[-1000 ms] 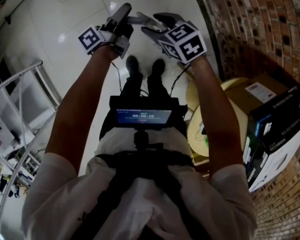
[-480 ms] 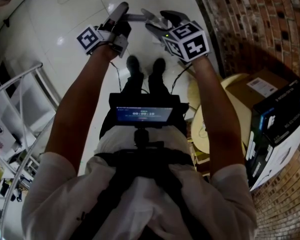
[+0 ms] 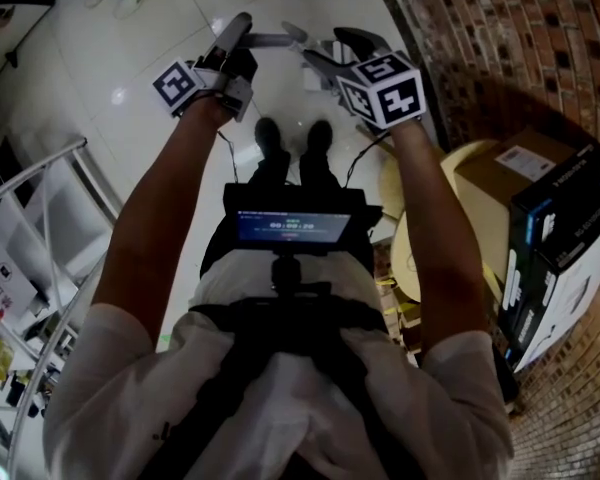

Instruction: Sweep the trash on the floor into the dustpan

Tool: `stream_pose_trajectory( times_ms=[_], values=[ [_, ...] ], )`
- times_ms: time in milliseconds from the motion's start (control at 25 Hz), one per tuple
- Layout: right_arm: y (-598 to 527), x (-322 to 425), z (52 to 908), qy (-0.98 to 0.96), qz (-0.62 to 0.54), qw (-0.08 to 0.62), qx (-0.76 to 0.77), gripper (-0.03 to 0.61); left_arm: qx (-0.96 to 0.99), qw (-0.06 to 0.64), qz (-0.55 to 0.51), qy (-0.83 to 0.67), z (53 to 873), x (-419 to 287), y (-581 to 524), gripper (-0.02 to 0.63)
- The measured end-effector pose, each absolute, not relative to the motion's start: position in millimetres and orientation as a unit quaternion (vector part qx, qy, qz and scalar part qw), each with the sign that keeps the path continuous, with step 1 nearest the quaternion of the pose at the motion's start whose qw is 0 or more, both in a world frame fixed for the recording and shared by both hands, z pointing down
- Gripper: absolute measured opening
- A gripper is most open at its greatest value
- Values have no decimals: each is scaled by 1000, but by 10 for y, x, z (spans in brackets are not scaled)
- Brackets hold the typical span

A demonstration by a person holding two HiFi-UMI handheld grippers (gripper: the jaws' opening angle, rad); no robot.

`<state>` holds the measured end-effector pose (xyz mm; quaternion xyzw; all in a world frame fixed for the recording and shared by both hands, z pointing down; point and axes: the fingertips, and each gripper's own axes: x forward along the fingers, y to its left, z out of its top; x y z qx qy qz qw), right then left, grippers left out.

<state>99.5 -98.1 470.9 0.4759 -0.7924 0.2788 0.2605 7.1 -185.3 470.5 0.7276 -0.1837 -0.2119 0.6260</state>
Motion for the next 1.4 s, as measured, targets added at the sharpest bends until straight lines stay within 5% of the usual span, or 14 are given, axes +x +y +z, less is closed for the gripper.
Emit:
stream_pose_trajectory(
  times_ms=[1400],
  values=[
    [-410,1237,4799,-741,305,273,532,275,773,595,-151,-159,4798,-63,-1743,166]
  ],
)
